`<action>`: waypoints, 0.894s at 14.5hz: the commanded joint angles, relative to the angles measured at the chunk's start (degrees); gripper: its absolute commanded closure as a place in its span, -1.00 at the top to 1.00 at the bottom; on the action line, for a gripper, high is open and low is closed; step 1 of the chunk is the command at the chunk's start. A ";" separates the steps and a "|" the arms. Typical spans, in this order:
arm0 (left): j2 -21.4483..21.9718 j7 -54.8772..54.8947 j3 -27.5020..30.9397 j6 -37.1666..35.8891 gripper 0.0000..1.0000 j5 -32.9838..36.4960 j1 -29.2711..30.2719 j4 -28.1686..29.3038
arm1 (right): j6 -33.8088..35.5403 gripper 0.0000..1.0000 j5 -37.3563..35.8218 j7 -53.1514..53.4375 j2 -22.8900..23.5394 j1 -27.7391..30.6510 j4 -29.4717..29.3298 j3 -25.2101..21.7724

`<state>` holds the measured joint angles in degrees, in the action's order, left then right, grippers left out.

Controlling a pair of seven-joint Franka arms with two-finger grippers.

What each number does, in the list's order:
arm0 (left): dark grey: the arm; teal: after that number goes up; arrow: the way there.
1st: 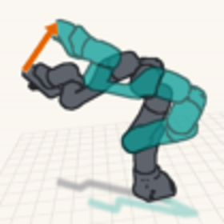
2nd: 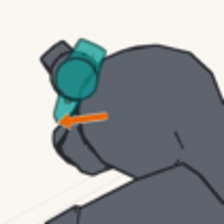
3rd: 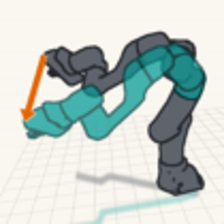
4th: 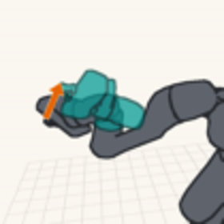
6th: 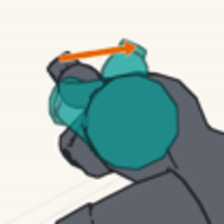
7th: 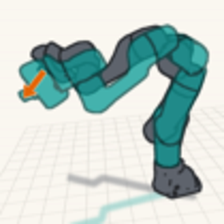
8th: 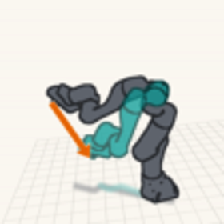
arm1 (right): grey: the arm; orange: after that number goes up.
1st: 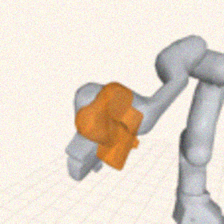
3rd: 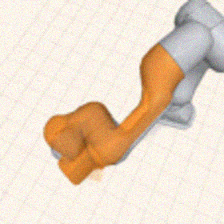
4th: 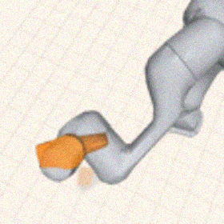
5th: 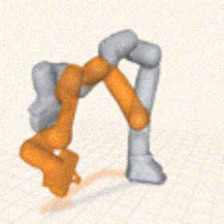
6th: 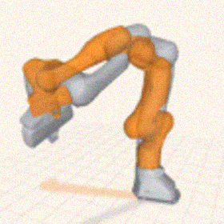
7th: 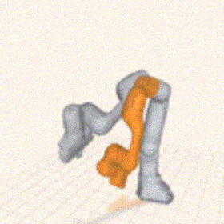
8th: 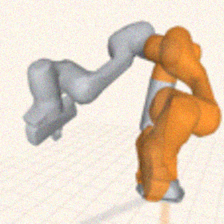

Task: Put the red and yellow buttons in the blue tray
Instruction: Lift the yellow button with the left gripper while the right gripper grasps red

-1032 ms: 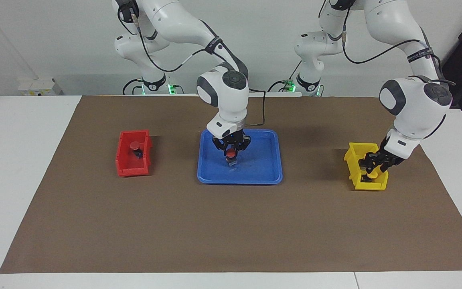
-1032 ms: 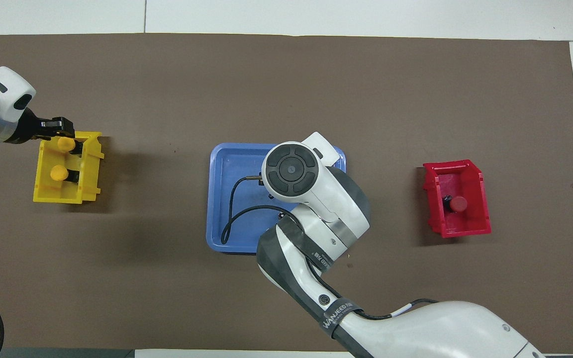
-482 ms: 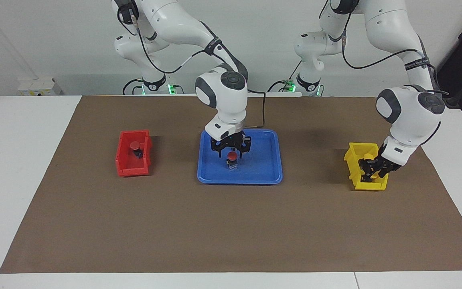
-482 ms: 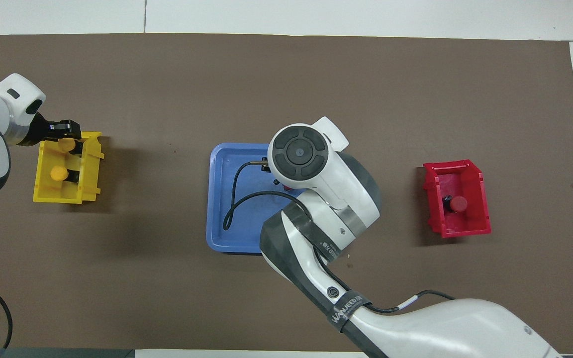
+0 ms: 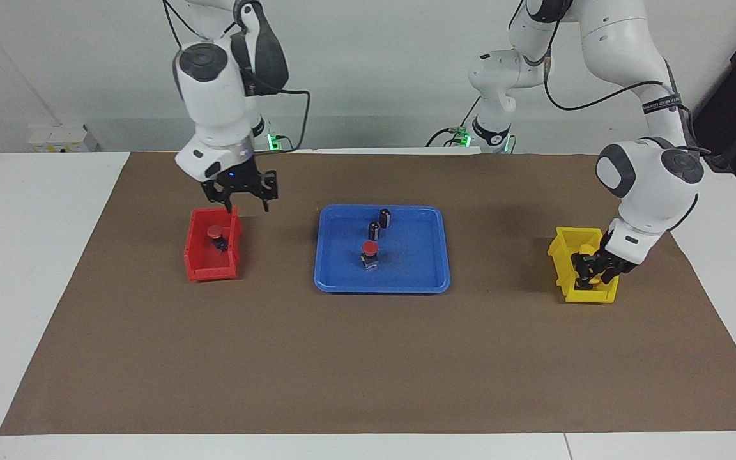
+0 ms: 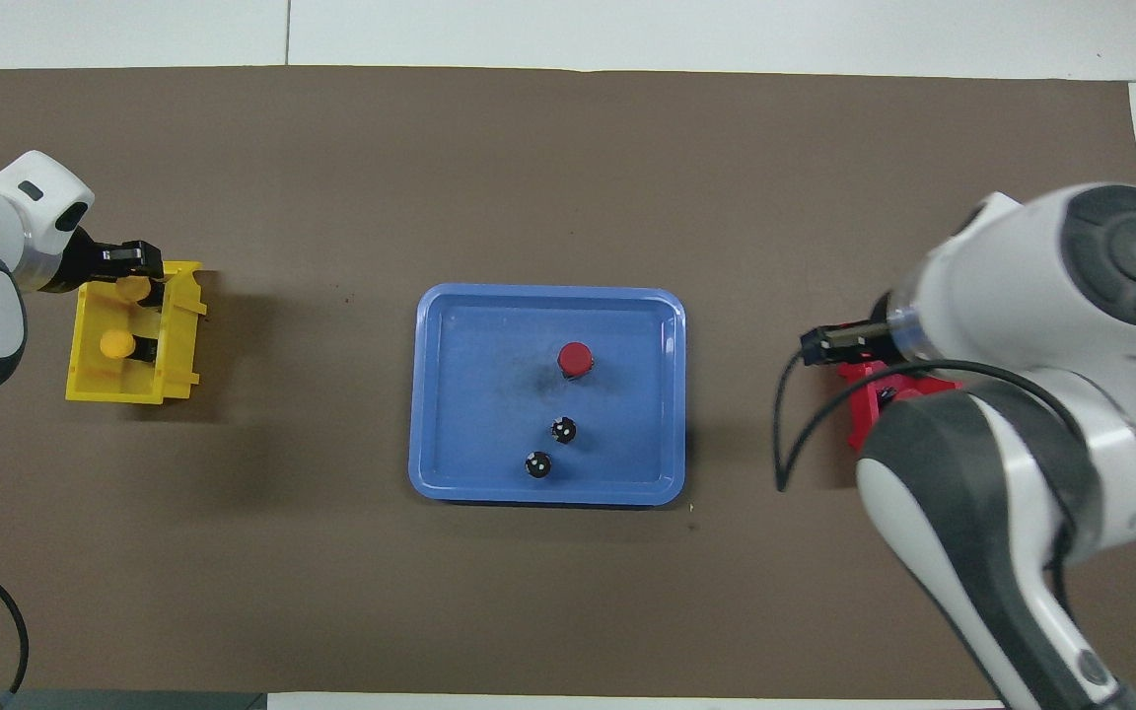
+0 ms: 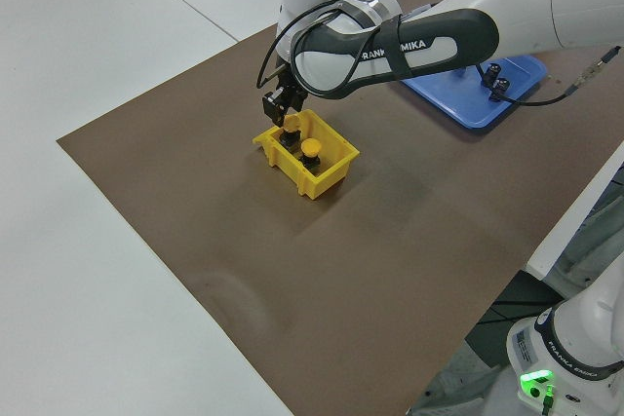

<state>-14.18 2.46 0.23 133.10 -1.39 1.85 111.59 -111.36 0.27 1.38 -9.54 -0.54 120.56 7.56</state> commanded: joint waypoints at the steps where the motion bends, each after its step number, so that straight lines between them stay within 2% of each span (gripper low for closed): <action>1: 0.29 0.62 -0.14 1.90 0.15 -0.90 0.44 1.70 | -9.46 0.55 3.16 -9.10 -6.27 6.68 12.49 0.70; 2: 0.30 0.71 -0.14 1.99 0.15 -0.90 0.44 1.97 | -10.71 0.50 3.24 -8.68 -5.75 7.05 12.59 0.70; 3: 0.30 0.62 -0.14 1.99 0.05 -0.90 0.44 2.06 | -11.42 0.48 3.25 -8.15 -4.10 7.66 12.59 0.61; 4: 0.30 0.53 -0.14 1.90 -0.31 -0.90 0.44 1.97 | -13.08 0.44 3.33 -8.06 -1.99 9.40 12.51 0.70; 5: 0.38 0.71 -0.05 1.81 -0.98 -0.90 0.52 1.97 | -15.36 0.41 3.33 -8.06 -0.23 9.94 12.59 0.61; 7: 0.12 0.71 -0.14 0.51 -0.97 -0.90 1.31 0.66 | -16.35 0.35 3.33 -7.80 1.45 9.95 12.59 0.70; 8: -0.14 0.62 -0.14 -2.81 -0.97 -0.90 1.23 -2.13 | -16.96 0.35 3.33 -7.53 2.07 9.95 12.59 0.61; 11: -0.76 -0.34 -0.31 -20.99 -0.97 -1.34 0.35 -16.88 | -18.10 0.31 3.33 -7.88 2.95 9.51 13.29 0.61; 13: -0.76 -5.85 -1.28 -26.30 -0.97 -3.09 -2.26 -22.01 | -18.89 0.31 3.33 -8.06 2.60 9.33 14.70 0.70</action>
<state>-13.94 1.00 -0.47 112.97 -2.43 2.29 96.31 -128.75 2.11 -6.35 -6.18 8.49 133.62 7.72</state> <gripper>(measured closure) 0.590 0.344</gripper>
